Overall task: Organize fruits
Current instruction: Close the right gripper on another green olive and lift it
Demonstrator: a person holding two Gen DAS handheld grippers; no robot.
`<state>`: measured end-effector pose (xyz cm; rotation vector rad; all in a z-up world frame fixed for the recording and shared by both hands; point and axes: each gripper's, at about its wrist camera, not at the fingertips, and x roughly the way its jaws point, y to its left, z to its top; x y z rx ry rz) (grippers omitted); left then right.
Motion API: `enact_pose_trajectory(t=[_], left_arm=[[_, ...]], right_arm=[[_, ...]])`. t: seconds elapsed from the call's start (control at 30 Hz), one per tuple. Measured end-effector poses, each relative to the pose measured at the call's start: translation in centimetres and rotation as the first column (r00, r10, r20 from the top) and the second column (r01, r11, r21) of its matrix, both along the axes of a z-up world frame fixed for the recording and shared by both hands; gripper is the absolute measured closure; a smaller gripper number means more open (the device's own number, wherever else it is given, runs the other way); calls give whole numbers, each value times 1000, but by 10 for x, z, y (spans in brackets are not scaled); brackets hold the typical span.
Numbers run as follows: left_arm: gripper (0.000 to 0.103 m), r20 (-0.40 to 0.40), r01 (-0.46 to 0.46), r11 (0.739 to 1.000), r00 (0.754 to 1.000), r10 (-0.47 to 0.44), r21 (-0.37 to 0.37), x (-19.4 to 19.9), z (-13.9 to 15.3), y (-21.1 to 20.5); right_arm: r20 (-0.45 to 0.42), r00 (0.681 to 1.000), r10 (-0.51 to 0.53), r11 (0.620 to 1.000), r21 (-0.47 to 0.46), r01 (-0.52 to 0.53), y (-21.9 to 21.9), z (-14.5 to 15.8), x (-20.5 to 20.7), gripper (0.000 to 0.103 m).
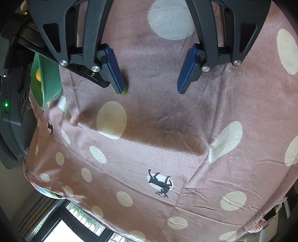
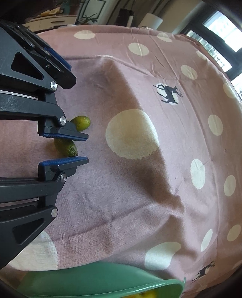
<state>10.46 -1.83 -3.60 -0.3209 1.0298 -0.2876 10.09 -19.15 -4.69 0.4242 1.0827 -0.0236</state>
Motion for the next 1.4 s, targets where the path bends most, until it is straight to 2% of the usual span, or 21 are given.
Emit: enact_pose_trajectory(t=[0.17, 0.5, 0.83, 1.07, 1.23, 1.27, 1.4], left_arm=[[45, -39, -21, 999, 999, 20, -36, 5, -6, 2], [45, -58, -39, 996, 998, 34, -78, 9, -7, 5], [45, -85, -27, 992, 996, 17, -125, 12, -12, 2], [45, -91, -18, 990, 996, 5, -138, 13, -13, -4], [45, -67, 13, 992, 998, -22, -125, 11, -9, -18], [46, -64, 23, 993, 997, -30, -116, 10, -9, -23], [58, -68, 50, 995, 996, -56, -84, 11, -15, -40]], right_arm=[[4, 1000, 16, 1000, 7, -16, 2, 3, -9, 83], [-11, 1000, 18, 999, 42, -17, 3, 5, -17, 83], [-1, 999, 43, 999, -12, -43, 14, 2, -15, 81], [12, 1000, 9, 999, -37, -9, 11, 1, -14, 83], [54, 997, -50, 999, -2, 50, -12, 13, -23, 83], [61, 996, -62, 998, 5, 62, -17, 15, -25, 83], [76, 991, -106, 994, 28, 104, -34, 20, -32, 83]])
